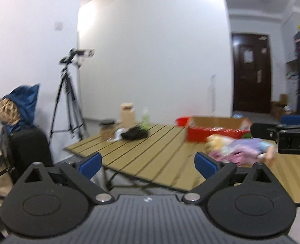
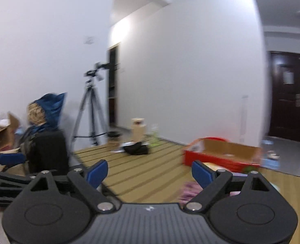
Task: Collect trash
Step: 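Move both grippers back toward the pink scrunchie on the table, then grasp the pink scrunchie with the left gripper, then carry the pink scrunchie over the black bin and open the left gripper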
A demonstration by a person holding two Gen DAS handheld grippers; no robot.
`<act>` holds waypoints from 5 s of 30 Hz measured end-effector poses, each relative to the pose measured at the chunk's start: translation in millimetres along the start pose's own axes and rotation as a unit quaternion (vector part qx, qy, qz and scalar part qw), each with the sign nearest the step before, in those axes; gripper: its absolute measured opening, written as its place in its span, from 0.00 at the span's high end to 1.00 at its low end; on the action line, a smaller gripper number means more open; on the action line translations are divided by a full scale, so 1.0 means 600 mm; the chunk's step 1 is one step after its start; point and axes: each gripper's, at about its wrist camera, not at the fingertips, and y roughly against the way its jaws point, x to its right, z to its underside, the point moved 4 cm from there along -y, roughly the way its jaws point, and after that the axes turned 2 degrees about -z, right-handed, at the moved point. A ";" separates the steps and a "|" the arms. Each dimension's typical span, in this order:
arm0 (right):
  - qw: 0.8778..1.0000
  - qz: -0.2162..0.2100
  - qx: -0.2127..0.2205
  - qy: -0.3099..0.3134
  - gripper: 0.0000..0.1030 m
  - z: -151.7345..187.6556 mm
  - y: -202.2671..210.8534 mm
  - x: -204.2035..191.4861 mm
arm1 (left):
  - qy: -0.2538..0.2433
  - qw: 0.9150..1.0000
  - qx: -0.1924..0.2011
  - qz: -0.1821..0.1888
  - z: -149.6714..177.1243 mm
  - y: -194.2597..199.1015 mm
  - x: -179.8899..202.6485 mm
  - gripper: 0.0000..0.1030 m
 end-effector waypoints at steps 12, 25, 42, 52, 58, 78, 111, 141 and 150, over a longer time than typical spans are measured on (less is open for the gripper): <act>0.995 0.086 0.009 -0.045 0.08 0.118 0.251 0.080 | -0.013 0.997 0.043 0.057 0.072 0.183 0.083 0.00; 0.998 0.043 -0.028 -0.027 0.07 0.192 0.327 -0.014 | 0.000 0.998 0.013 0.056 0.122 0.251 0.061 0.00; 0.995 0.078 -0.036 -0.049 0.12 0.180 0.163 0.113 | -0.035 0.995 -0.046 0.084 0.106 0.012 0.144 0.00; 0.993 0.078 -0.055 -0.073 0.29 0.152 -0.024 0.240 | -0.040 0.988 -0.083 0.122 0.085 -0.201 0.228 0.08; 0.994 0.057 -0.074 -0.056 0.45 0.142 -0.146 0.255 | -0.020 0.983 -0.127 0.127 0.092 -0.342 0.242 0.38; 0.981 0.076 -0.174 -0.034 0.95 0.182 -0.375 0.253 | 0.061 0.954 -0.196 0.219 0.124 -0.469 0.235 0.97; 0.964 -0.164 -0.209 0.009 0.96 0.116 -0.465 -0.293 | 0.087 0.968 -0.233 0.014 0.140 -0.340 -0.311 0.97; 0.857 -0.151 -0.492 -0.006 0.95 0.582 -0.818 -0.349 | 0.108 0.874 -0.473 -0.002 0.552 -0.631 -0.346 0.96; 0.853 -0.152 -0.499 -0.009 0.98 0.593 -0.843 -0.349 | 0.113 0.875 -0.470 -0.008 0.555 -0.636 -0.345 0.96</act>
